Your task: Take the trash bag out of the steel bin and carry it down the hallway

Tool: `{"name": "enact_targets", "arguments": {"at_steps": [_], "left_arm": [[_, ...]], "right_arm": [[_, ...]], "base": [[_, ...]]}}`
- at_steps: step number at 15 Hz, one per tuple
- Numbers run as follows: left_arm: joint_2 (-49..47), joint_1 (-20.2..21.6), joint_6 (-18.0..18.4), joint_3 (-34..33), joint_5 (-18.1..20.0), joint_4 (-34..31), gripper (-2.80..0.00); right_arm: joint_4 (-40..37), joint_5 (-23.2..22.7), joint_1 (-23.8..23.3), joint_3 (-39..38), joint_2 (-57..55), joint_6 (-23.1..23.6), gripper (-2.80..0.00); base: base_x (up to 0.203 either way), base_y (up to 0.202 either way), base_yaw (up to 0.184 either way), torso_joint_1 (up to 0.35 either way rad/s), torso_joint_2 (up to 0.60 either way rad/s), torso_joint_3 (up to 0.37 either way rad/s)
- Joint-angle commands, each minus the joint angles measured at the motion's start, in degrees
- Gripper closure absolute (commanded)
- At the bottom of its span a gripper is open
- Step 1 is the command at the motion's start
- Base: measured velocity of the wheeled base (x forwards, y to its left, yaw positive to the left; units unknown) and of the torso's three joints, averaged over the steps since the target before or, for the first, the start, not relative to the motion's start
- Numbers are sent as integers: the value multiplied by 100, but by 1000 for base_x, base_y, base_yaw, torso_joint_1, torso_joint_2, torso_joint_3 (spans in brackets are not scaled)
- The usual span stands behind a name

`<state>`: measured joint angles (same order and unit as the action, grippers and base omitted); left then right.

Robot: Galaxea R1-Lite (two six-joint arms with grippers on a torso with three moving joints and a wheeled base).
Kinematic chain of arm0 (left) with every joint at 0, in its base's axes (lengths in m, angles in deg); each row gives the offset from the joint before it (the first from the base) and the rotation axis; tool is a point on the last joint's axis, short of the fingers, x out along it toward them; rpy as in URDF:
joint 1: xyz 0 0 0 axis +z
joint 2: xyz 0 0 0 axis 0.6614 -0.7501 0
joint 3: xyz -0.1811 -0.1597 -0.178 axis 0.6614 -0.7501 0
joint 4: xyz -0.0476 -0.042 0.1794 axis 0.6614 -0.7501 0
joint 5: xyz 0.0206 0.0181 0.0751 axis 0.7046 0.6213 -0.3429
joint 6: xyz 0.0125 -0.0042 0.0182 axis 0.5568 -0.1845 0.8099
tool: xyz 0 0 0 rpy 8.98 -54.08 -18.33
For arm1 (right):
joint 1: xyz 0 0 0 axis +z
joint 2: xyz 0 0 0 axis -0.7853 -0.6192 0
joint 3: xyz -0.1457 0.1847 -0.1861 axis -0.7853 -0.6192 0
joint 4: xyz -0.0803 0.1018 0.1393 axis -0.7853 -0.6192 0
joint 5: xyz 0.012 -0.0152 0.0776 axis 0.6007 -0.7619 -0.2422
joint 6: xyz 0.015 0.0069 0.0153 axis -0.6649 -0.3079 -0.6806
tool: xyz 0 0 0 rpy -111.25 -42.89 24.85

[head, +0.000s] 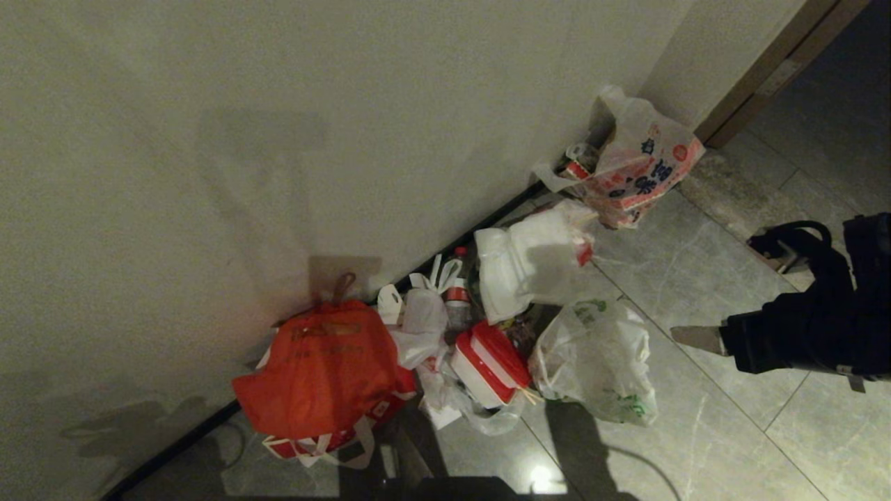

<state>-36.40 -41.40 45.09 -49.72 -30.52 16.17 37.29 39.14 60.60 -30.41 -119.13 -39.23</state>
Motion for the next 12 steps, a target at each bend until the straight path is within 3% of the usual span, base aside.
{"name": "enact_targets", "arguments": {"at_steps": [1,8,12], "left_arm": [[4,0,-2,0,-1,0,0],[9,0,-2,0,-1,0,0],[9,0,-2,0,-1,0,0]], "right_arm": [[1,69,-32,-4,42,9,0],[66,175,-131,-444,824,49,0],[70,181,-152,-1644,1994,87,0]], "base": [[0,0,0,0,0,0],[0,0,0,0,0,0],[0,0,0,0,0,0]]}}
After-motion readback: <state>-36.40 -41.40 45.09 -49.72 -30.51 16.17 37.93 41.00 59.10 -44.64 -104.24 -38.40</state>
